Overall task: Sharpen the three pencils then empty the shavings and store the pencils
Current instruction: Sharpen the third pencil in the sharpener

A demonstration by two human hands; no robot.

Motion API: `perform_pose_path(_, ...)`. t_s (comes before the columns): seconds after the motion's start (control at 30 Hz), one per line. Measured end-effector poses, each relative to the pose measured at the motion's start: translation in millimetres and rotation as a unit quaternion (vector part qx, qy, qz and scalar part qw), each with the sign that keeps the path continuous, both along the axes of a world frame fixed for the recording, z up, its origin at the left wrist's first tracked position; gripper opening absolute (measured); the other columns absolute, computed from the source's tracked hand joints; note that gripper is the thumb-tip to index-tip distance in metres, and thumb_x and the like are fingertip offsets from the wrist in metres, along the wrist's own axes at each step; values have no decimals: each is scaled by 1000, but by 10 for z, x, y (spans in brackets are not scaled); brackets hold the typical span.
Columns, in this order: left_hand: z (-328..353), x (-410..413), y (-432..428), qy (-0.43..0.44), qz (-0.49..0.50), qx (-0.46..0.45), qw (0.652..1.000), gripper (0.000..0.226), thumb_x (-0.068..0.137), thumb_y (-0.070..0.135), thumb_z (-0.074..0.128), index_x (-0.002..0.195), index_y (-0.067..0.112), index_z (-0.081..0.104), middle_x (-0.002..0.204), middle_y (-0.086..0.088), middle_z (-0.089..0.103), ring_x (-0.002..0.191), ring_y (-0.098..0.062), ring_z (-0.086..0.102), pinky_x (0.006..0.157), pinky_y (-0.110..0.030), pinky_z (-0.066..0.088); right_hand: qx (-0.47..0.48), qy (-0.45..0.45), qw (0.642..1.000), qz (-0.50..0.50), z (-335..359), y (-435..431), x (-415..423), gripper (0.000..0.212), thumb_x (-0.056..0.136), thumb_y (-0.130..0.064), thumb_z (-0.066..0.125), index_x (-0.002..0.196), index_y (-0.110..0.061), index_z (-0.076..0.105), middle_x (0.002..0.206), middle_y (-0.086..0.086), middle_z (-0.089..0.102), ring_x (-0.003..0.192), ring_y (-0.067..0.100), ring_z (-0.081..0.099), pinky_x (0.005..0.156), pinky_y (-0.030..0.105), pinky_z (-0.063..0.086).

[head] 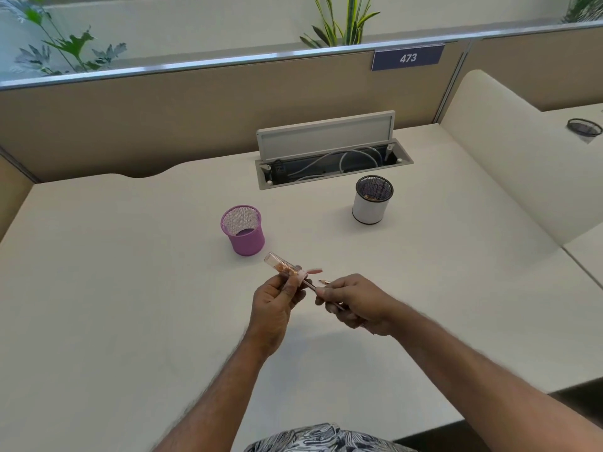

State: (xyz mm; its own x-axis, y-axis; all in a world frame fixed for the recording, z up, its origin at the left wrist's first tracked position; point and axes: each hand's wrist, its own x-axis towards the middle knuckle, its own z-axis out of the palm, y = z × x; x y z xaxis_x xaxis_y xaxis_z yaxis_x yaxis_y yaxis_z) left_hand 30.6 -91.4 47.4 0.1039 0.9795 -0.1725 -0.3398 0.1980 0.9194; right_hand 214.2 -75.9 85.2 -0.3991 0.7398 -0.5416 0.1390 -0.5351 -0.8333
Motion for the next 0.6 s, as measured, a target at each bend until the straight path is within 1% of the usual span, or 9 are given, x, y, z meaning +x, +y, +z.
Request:
perform_pose_path(0.13,-13,-5,16,-13,16,-15,1000,21,88,28,63,99,18,78,96,-1,75,92,-11,66,82,-25,54,5,13,1000,-1,-16,-18,1,9,85,-17,72,82,-10,67,60,0,50,42,9,30,41,19,22)
perform_pose_path(0.2,-13,-11,4,-15,24,-19,999,21,89,27,63,99,15,77,103,-7,75,94,-11,65,86,-27,53,62,-16,998,-21,-36,-35,-18,18,77,-7,77,86,-12,63,63,-2,51,44,10,39,42,21,29)
perform_pose_path(0.27,-14,-3,-6,-15,39,-23,999,21,92,24,61,103,10,73,113,-16,73,96,-12,63,88,-30,50,173,-108,978,-51,-51,-58,-51,23,74,-5,79,82,-16,60,63,-3,56,46,11,47,45,25,38)
perform_pose_path(0.3,-13,5,-10,-16,49,-25,998,21,92,23,61,103,9,72,114,-15,73,96,-12,63,88,-30,50,250,-164,952,-62,-67,-74,-73,22,75,-8,79,78,-18,60,63,-4,58,49,11,50,48,28,42)
perform_pose_path(0.37,0,38,-17,-17,66,-25,997,19,92,23,61,100,10,71,113,-10,75,98,-13,63,86,-28,51,421,-261,866,-67,-116,-116,-88,16,77,-13,78,75,-18,63,66,-5,60,57,13,53,54,32,46)
perform_pose_path(0.43,17,61,-19,-17,76,-26,997,18,94,22,59,99,12,72,117,-10,73,103,-15,62,87,-28,50,557,-344,754,-58,-163,-157,-86,11,80,-16,77,77,-12,66,69,-2,60,55,20,54,47,33,45)
perform_pose_path(0.47,32,73,-21,-18,76,-25,997,18,92,25,59,98,14,73,119,-9,73,104,-15,62,89,-28,49,593,-367,714,-53,-191,-167,-81,11,81,-16,76,77,-10,67,69,0,59,52,23,53,42,32,43)
perform_pose_path(0.53,53,89,-23,-19,72,-19,997,21,91,29,60,97,15,74,119,-6,73,106,-13,62,90,-28,49,624,-374,685,-48,-238,-168,-82,12,84,-14,74,77,-7,67,67,4,56,47,27,49,37,33,41)
perform_pose_path(0.6,58,87,-23,-16,65,-11,998,22,93,29,58,100,14,72,119,-7,73,107,-12,61,91,-29,48,620,-346,702,-53,-252,-150,-85,14,84,-11,73,75,-6,64,67,5,53,46,27,45,37,34,40)
